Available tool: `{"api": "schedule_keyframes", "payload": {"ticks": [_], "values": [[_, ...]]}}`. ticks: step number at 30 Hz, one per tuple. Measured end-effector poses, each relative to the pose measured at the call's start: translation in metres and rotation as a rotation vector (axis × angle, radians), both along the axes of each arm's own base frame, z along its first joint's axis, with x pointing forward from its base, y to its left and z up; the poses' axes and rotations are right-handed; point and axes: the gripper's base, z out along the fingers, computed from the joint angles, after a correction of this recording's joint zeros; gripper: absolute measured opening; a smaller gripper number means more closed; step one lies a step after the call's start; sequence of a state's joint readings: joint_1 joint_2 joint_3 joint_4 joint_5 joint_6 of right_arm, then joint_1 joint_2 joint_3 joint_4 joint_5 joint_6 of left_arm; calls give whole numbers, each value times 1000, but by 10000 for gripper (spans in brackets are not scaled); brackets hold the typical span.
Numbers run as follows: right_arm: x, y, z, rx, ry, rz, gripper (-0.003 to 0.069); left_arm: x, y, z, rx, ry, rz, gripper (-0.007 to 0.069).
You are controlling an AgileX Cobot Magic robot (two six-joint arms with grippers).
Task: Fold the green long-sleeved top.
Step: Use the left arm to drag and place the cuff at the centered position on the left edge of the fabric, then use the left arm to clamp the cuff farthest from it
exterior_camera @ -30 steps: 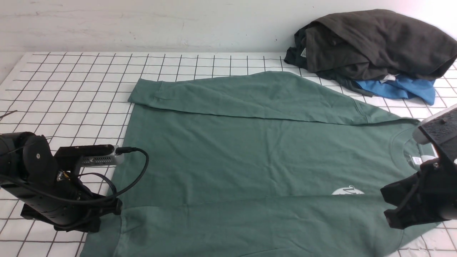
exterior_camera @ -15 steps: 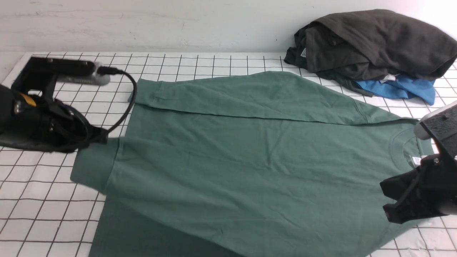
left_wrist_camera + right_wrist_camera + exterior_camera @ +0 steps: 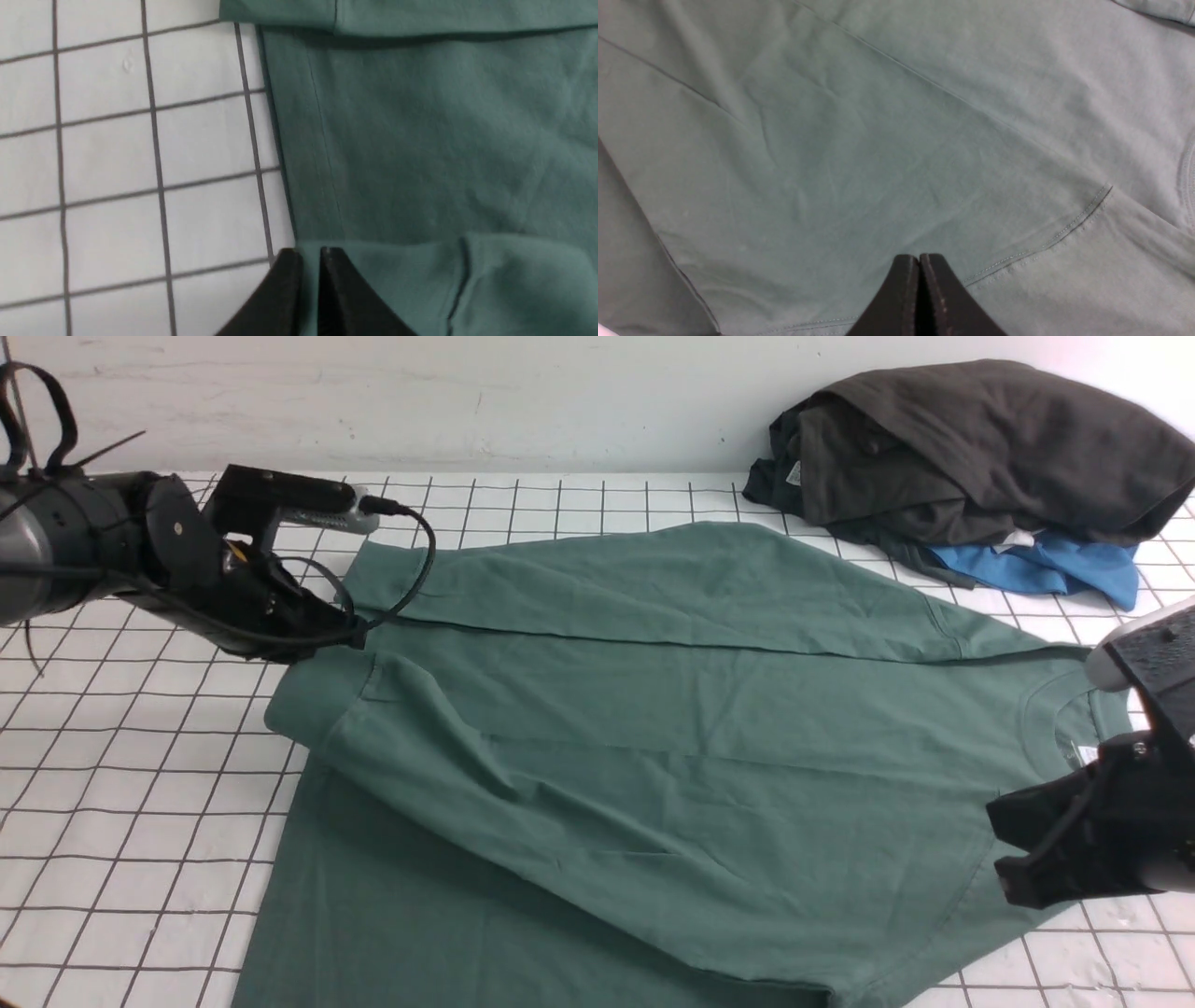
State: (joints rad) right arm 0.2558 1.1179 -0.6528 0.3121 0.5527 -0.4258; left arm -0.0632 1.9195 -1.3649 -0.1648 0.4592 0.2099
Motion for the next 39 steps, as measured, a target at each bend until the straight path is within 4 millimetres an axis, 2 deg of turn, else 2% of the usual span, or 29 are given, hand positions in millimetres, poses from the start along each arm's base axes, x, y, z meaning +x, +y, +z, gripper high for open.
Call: {"api": "schedule_keyframes", "payload": {"ticks": [2,4,5,7,8,11,12,14,17,19,23,26,28,31,33,35,37,39], "values": [[0,0,0,5,1,-2,-10,9,-1,5,-7,3,0,111],[1,0,1,9,-7,-6,-10,29,-4,21,-16,25,-17,216],[1,0,1,10,-7,-6,-10,31,-4,23,-16,16,-17,216],[2,1,1,16,-12,-11,-10,56,-7,34,-32,42,-28,309],[2,1,1,17,-11,-12,-10,55,-7,34,-33,50,-28,315],[5,3,-5,36,19,-24,-10,90,-11,25,-56,63,-12,405],[5,3,-5,36,20,-24,-10,92,-11,23,-56,64,-10,413],[8,4,-10,46,48,-32,-10,111,-11,1,-67,74,28,451],[10,5,-14,45,63,-34,-10,123,-9,-15,-75,77,78,467],[11,5,-16,44,74,-35,-10,133,-5,-35,-87,85,163,469],[12,5,-16,36,67,-25,-10,138,2,-57,-103,116,230,469],[12,5,-16,35,61,-24,-10,139,5,-59,-112,111,241,459],[12,5,-16,34,58,-24,-10,140,4,-60,-118,109,240,403],[12,5,-16,35,57,-24,-10,140,4,-59,-125,108,240,292],[12,5,-16,36,57,-24,-10,139,4,-57,-123,106,238,167],[12,5,-16,36,57,-24,-10,138,5,-51,-120,108,234,76],[12,5,-16,35,58,-24,-10,136,5,-43,-117,105,228,33],[12,5,-16,35,60,-23,-10,134,4,-32,-108,103,211,23]]}}
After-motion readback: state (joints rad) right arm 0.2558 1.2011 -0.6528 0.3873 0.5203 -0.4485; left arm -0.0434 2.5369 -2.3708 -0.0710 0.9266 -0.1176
